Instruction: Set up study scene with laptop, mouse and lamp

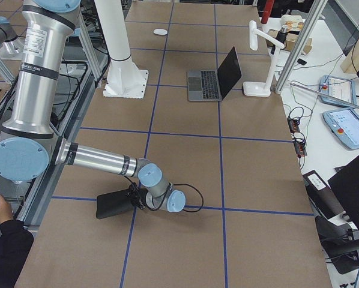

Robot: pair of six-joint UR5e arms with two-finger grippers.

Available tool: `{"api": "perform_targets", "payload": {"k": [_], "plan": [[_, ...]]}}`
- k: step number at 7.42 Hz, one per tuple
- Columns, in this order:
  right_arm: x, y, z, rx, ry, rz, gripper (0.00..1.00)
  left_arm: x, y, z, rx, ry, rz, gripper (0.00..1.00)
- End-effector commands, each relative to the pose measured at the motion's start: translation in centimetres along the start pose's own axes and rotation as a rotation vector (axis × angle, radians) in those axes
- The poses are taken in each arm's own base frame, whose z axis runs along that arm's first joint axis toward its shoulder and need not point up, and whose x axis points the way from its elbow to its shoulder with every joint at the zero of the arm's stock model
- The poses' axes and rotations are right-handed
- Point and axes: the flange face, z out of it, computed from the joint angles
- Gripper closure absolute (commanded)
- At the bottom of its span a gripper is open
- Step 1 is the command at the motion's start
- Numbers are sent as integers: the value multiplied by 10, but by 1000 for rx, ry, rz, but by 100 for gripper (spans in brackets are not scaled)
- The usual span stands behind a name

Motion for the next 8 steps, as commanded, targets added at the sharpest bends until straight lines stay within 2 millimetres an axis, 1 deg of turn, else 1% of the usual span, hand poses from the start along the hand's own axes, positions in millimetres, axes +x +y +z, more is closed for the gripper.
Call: {"api": "perform_targets", "payload": {"k": [1,2,3,5,6,7,8], "plan": [[-6,-8,-2,35,-8,-3,100,0,0,0,0,0,0,1],[-47,-29,-16,34,-29,37,100,-1,0,0,-2,0,-4,1],[-81,-38,-23,29,-64,60,100,-1,0,0,-2,0,-2,1],[-84,-51,-26,83,-72,38,100,-2,1,2,-7,0,-10,1],[-87,-61,-30,113,-73,33,100,-3,1,3,-9,0,-10,1],[-101,-84,-44,123,-83,63,100,-4,7,3,-15,1,-19,0],[-115,-101,-70,158,-91,115,100,-5,10,3,-17,0,-21,1]]}}
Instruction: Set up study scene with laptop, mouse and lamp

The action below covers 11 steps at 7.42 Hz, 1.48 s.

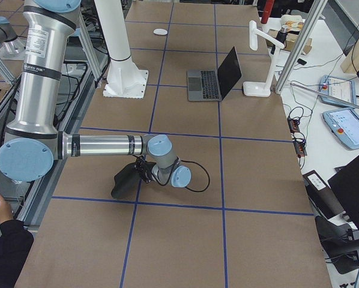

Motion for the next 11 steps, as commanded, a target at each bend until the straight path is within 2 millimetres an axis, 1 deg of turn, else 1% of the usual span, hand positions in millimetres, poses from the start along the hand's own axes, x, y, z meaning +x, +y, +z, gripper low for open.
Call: {"api": "perform_targets", "payload": {"k": [1,2,3,4,5,6,7,8,9,11], "plan": [[-34,-39,-37,64,-16,89,100,-1,5,1,-5,0,-6,1],[-42,-48,-50,105,-20,116,100,1,5,1,-8,19,-12,1],[-46,-46,-65,148,-20,142,100,1,5,1,-8,23,-12,1],[-45,-39,-73,174,-22,165,100,1,5,1,-8,24,-12,1],[-50,-53,-79,238,-30,186,100,1,7,-1,-7,24,-13,1],[-64,-78,-91,267,-39,215,100,0,15,0,-13,24,-20,1],[-80,-99,-100,311,-54,261,100,1,16,-2,-12,25,-17,1],[-90,-119,-109,383,-66,307,100,2,16,-3,-11,25,-16,1],[-100,-135,-117,420,-73,347,100,2,16,-3,-10,25,-16,1],[-105,-157,-127,548,-114,455,100,2,16,-3,-10,25,-16,1]]}}
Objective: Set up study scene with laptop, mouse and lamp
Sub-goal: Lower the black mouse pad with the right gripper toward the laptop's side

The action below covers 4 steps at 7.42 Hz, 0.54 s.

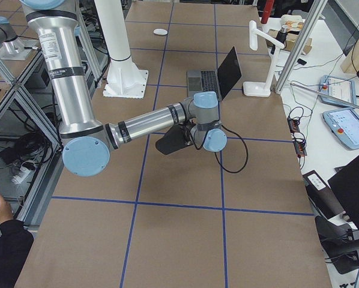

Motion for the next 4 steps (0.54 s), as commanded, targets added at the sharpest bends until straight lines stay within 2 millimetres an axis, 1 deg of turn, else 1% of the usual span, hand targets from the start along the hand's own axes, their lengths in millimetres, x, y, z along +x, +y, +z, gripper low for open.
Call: {"api": "perform_targets", "payload": {"k": [1,2,3,4], "plan": [[-36,-33,3,103,-46,99,100,3,1,-3,5,1,6,1],[-53,-54,8,101,-62,98,100,3,4,-3,2,0,2,1],[-44,-70,20,71,-70,67,100,2,5,-1,-1,0,1,1],[-33,-83,39,31,-72,65,100,2,5,-2,0,0,-1,1]]}}
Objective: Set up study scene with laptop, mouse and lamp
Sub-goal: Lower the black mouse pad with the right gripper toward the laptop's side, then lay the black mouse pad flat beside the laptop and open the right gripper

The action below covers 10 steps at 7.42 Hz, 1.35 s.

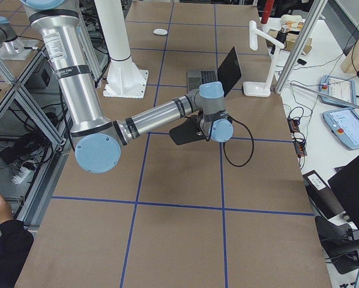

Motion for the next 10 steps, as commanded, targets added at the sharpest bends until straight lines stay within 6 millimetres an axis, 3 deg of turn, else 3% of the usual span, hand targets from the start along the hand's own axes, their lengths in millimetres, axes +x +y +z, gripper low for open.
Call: {"api": "perform_targets", "payload": {"k": [1,2,3,6,8,10], "plan": [[12,-18,20,-54,-1,-8,100,0,1,-1,1,0,-1,1],[8,-18,23,-69,7,8,100,1,1,-1,2,0,0,1],[0,-20,50,-110,11,41,100,1,1,-1,3,0,1,1],[28,-46,92,-160,21,94,100,1,1,-1,3,0,1,1],[5,-54,117,-161,-7,114,100,2,1,-2,4,0,2,1],[3,-57,132,-154,-31,117,100,1,1,-1,2,0,0,1]]}}
